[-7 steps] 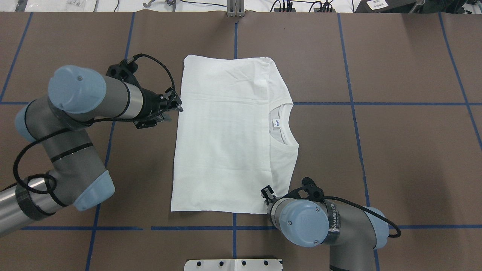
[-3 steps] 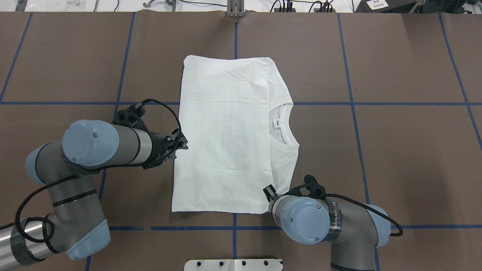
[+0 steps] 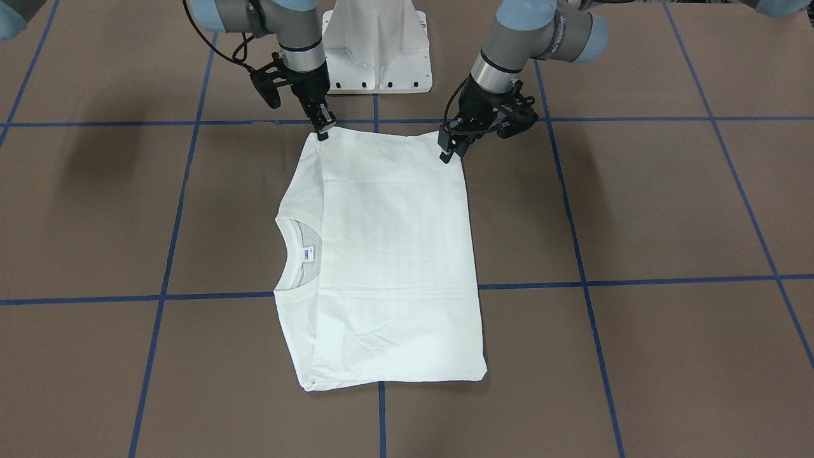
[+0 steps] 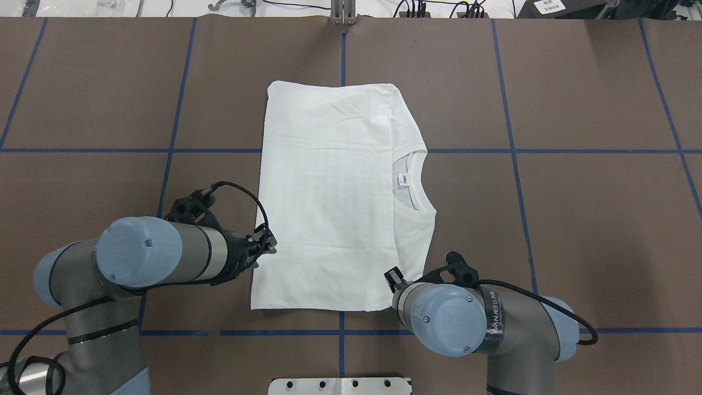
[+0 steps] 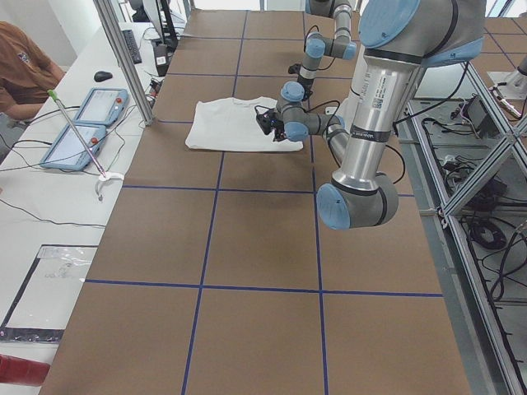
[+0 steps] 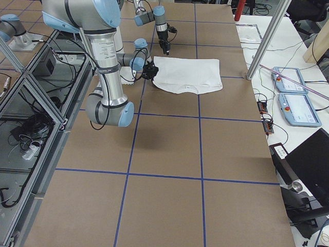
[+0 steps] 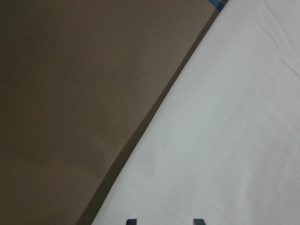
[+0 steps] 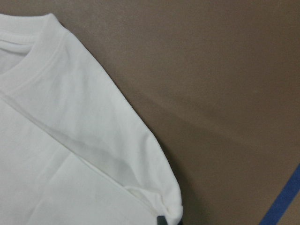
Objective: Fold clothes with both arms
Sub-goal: 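Move the left gripper to the shirt corner nearest the robot beside the right gripper, then grasp the near edge of the shirt with both grippers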
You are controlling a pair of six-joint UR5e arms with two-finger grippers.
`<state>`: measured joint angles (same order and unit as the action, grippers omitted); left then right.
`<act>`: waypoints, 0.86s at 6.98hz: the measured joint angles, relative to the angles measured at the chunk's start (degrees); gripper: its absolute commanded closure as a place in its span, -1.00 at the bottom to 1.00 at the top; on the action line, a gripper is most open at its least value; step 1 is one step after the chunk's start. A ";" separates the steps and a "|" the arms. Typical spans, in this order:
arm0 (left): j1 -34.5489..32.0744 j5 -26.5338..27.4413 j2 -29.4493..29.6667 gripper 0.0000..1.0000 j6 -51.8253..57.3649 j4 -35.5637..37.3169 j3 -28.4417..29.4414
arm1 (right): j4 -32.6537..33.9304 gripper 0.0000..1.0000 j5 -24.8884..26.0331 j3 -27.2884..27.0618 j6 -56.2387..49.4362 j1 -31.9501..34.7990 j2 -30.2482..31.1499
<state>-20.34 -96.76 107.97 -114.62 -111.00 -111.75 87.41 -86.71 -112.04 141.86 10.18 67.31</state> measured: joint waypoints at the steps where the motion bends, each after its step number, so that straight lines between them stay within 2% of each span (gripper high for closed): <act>1: 3.05 1.20 -0.62 -0.24 -2.39 1.97 -1.05 | 0.61 1.00 -0.02 -0.53 0.00 0.00 0.12; 3: 7.39 3.43 -2.60 -0.26 -4.20 3.42 -1.40 | 0.88 1.00 -0.03 -0.71 -0.01 -0.11 0.32; 4: 8.13 3.70 -3.05 -0.02 -4.39 3.60 -1.34 | 0.91 1.00 -0.03 -0.74 -0.03 -0.14 0.33; 5: 8.41 3.78 -3.19 0.71 -4.51 3.65 -1.31 | 0.91 1.00 -0.08 -0.78 -0.09 -0.15 0.33; 6: 8.51 3.83 -3.19 1.00 -5.00 3.68 -1.29 | 0.92 1.00 -0.15 -0.79 -0.14 -0.15 0.34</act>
<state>-11.83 -92.93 104.78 -119.62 -107.32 -113.04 88.33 -86.86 -112.84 141.72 10.02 67.65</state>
